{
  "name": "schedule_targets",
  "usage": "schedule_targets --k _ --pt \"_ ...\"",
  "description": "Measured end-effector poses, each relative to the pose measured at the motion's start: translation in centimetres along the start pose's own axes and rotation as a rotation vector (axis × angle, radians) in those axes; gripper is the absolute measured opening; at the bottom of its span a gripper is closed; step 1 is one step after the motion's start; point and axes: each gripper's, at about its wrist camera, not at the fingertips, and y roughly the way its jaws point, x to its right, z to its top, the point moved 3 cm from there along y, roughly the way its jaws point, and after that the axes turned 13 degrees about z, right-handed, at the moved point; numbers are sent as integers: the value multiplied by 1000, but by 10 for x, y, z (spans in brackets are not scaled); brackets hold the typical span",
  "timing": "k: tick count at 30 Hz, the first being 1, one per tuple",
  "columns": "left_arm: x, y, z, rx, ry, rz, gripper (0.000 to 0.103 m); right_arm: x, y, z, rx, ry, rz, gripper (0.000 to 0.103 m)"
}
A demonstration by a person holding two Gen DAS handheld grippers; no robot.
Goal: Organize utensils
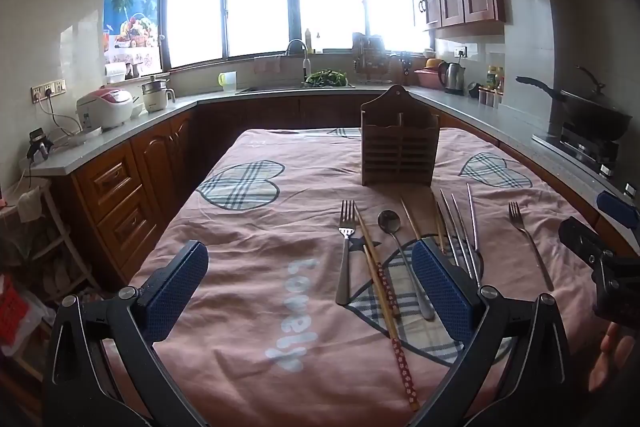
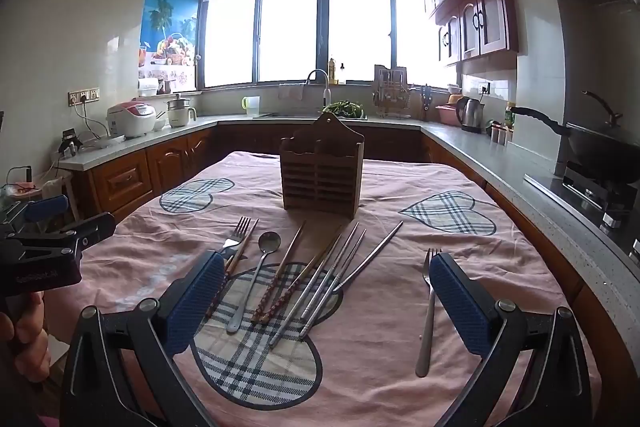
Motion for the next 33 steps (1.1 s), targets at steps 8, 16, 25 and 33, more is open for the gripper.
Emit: schedule_targets --k 8,16,25,33 --pt "-1 1 0 -3 -5 -2 103 -1 0 0 2 -5 4 103" --pt "0 2 2 -2 -8 -3 103 -1 -1 1 10 -1 7 103" --pt "-2 3 1 -7 -9 -4 103 -1 -1 1 14 5 9 103" --pt "-2 23 5 -72 -29 -71 103 4 6 2 -3 18 10 103"
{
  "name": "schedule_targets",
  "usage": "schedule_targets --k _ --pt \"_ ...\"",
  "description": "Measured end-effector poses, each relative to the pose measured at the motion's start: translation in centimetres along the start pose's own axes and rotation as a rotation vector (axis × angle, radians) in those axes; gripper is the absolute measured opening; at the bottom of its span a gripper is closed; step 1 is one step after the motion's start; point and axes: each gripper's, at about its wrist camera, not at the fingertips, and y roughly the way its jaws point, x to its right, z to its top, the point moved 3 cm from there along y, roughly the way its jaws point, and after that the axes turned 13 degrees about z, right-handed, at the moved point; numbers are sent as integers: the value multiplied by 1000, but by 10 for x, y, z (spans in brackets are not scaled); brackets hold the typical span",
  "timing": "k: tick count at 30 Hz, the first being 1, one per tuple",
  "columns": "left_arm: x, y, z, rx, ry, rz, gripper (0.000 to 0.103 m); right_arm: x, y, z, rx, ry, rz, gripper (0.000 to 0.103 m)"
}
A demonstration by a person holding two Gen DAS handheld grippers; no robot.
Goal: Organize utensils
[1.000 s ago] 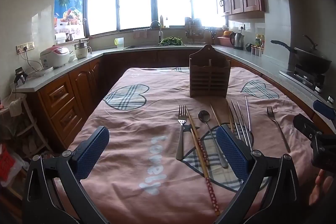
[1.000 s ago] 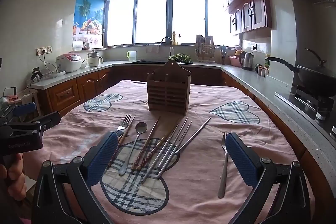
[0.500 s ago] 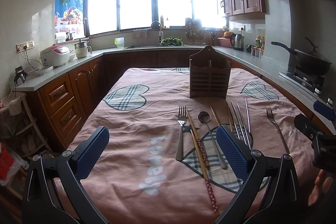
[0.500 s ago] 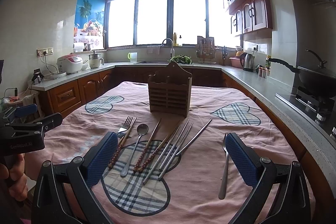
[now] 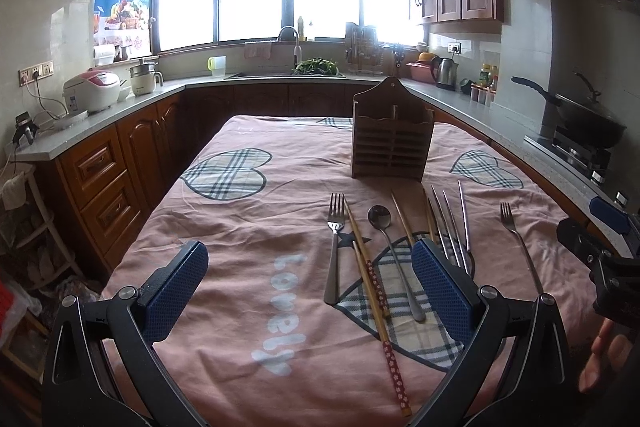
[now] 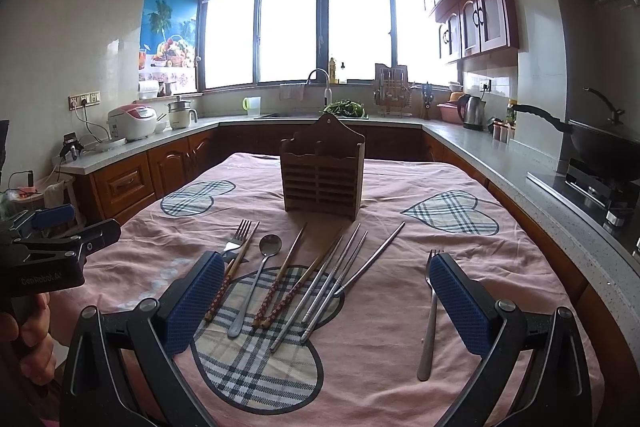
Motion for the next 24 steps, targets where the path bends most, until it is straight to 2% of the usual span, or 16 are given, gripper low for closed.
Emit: schedule_targets --k 12,16,21,24 --pt "19 83 20 -196 11 -84 103 51 46 10 -94 139 34 102" --pt "37 110 26 -252 27 -133 96 68 69 10 -160 222 43 101" --pt "70 140 34 -309 76 -192 90 96 98 15 -196 291 47 93" --pt "88 156 39 -333 105 -210 86 115 118 17 -229 334 34 84"
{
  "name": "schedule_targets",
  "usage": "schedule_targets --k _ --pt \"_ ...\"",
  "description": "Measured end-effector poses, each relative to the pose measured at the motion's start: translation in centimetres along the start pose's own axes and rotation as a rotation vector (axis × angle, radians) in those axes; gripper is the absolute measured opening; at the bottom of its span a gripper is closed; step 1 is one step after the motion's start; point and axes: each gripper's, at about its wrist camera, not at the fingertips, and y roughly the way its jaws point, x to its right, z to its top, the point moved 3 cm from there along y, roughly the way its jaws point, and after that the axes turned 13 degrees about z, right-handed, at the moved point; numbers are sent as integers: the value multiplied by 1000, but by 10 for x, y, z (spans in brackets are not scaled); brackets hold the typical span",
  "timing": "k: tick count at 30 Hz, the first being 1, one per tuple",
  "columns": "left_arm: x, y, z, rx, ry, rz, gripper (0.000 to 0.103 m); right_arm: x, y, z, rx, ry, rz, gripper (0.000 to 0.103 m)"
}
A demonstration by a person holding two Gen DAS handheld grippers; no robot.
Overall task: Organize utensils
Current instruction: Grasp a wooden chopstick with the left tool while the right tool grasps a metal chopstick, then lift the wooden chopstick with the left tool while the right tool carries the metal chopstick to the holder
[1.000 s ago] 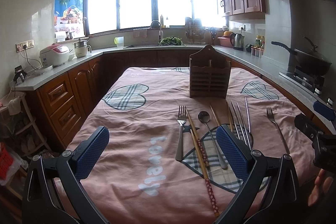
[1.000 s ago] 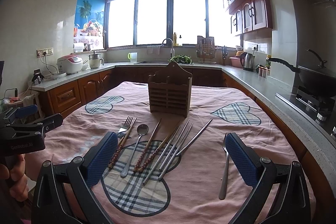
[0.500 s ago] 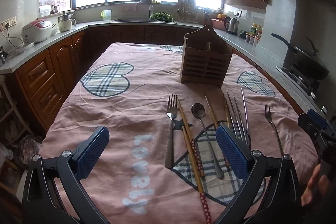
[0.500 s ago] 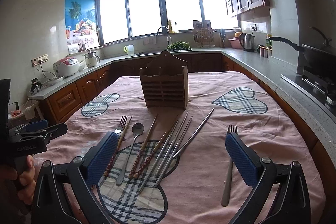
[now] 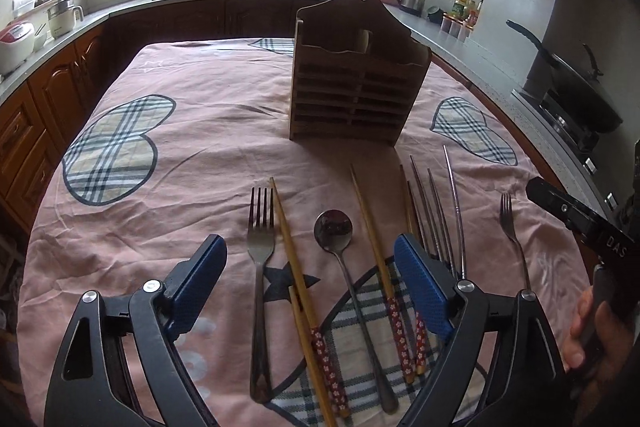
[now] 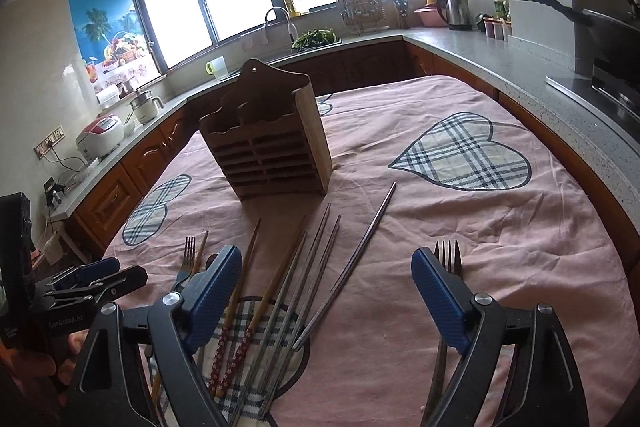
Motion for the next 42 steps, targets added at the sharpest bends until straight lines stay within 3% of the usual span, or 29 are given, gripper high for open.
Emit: schedule_targets --k 11,14,23,28,30,31,37,42 --pt "40 62 40 -132 62 -75 62 58 78 38 -95 161 15 50" --pt "52 79 45 -164 88 -87 59 69 98 44 -125 176 1 43" --pt "73 120 45 -267 125 -105 30 95 145 51 -218 185 -66 27" --pt "79 123 46 -238 160 -76 22 93 158 52 -231 126 -107 22" --pt "79 123 47 -232 168 -65 8 91 160 52 -236 97 -125 15" --pt "79 125 47 -233 164 -71 7 90 161 52 -236 96 -123 8" --pt "71 117 49 -234 130 -118 5 89 153 50 -234 147 -60 5" --pt "51 84 55 -183 85 -154 4 73 127 59 -174 151 14 4"
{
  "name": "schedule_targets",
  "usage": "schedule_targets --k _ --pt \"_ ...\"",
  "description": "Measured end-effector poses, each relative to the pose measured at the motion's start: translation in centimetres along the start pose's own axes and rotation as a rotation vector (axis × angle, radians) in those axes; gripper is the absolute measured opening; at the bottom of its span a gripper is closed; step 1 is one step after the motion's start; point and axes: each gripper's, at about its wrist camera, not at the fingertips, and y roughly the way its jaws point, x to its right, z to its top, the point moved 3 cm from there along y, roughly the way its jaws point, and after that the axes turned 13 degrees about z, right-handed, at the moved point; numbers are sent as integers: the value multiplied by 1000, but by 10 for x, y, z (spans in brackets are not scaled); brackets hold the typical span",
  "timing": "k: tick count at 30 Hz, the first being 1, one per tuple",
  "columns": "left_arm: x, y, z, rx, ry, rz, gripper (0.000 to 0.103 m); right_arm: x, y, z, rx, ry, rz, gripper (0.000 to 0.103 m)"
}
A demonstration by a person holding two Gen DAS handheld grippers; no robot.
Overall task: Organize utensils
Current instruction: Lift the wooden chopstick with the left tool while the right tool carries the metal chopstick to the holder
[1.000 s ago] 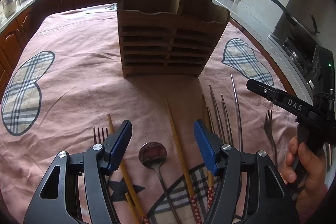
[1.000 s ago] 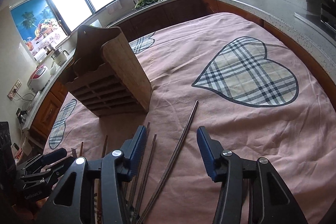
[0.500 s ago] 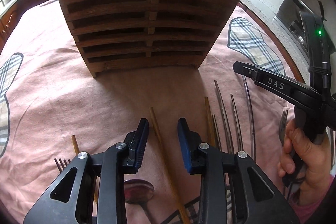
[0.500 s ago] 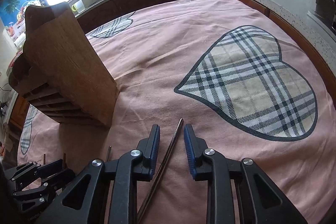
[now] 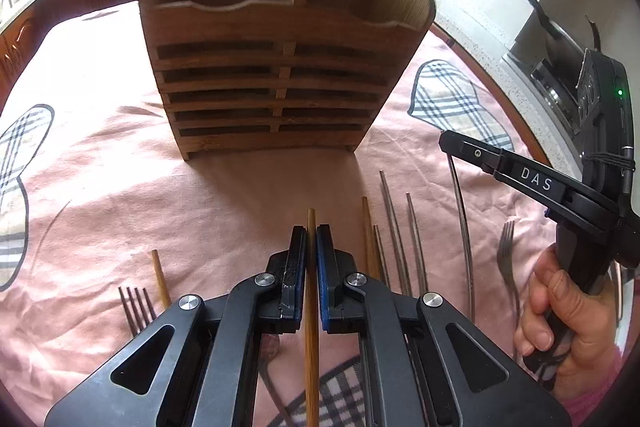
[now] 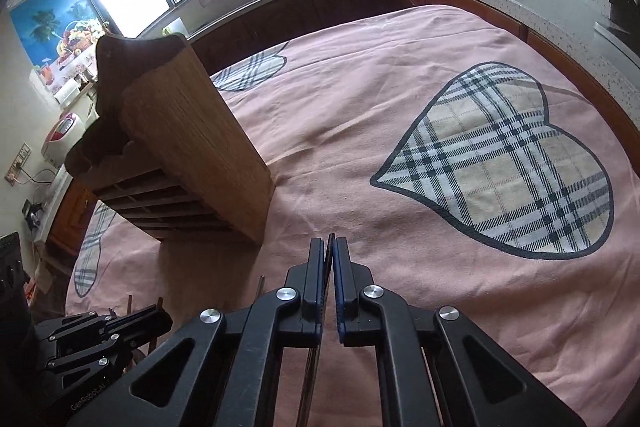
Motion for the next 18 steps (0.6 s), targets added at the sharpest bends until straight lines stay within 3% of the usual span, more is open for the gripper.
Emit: schedule_targets --k 9,18 --pt "-14 -77 -5 116 -42 -44 4 -46 -67 1 107 -61 101 4" --pt "-17 -126 -14 210 -52 -55 4 -73 -111 -1 177 -102 145 4"
